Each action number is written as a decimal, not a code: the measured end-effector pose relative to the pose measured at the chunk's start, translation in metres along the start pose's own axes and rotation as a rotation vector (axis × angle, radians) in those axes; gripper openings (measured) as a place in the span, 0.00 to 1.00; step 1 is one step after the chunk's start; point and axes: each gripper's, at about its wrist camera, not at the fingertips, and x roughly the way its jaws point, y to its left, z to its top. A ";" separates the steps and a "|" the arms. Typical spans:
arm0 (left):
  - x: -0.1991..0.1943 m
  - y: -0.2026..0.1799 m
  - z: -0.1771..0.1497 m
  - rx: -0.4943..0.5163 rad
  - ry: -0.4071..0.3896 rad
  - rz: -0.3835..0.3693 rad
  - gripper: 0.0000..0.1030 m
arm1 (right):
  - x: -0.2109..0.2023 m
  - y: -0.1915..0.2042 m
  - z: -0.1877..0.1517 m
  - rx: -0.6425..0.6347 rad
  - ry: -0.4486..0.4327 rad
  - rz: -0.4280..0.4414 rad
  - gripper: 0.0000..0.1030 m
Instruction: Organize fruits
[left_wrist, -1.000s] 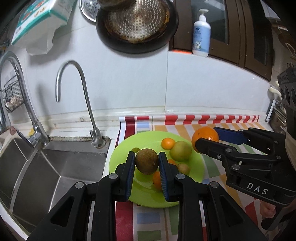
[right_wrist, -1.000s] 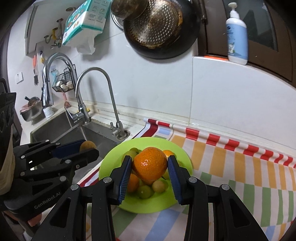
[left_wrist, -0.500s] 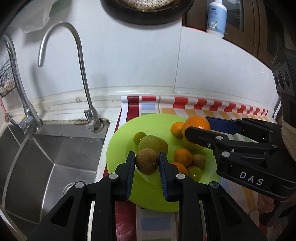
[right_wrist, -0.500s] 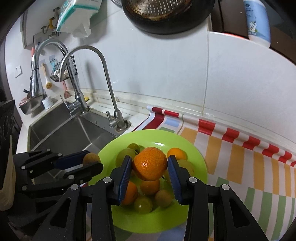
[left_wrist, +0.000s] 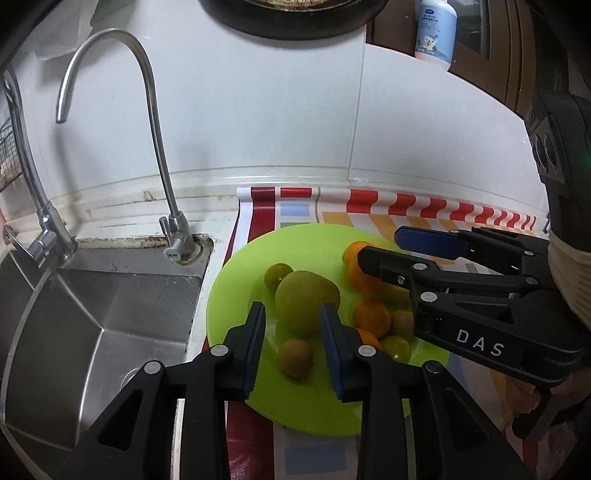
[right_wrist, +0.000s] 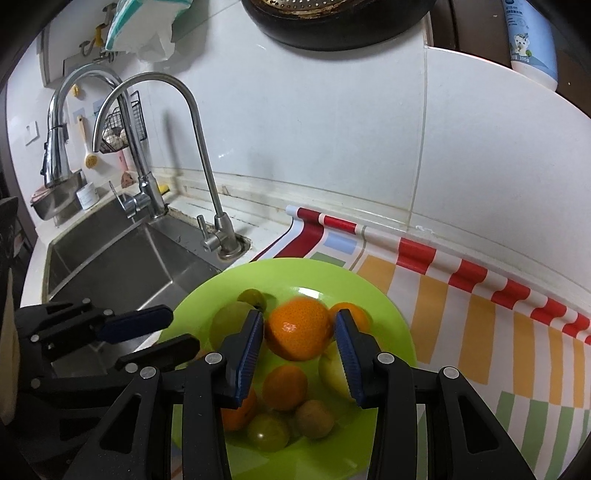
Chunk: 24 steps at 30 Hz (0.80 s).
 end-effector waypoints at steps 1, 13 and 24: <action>-0.002 0.000 0.000 0.000 -0.003 0.005 0.32 | -0.002 -0.001 0.000 0.007 -0.005 -0.001 0.42; -0.039 -0.014 0.001 0.034 -0.068 0.038 0.44 | -0.054 -0.004 -0.014 0.063 -0.062 -0.064 0.45; -0.087 -0.035 -0.003 0.054 -0.156 0.012 0.61 | -0.124 -0.002 -0.033 0.100 -0.137 -0.169 0.60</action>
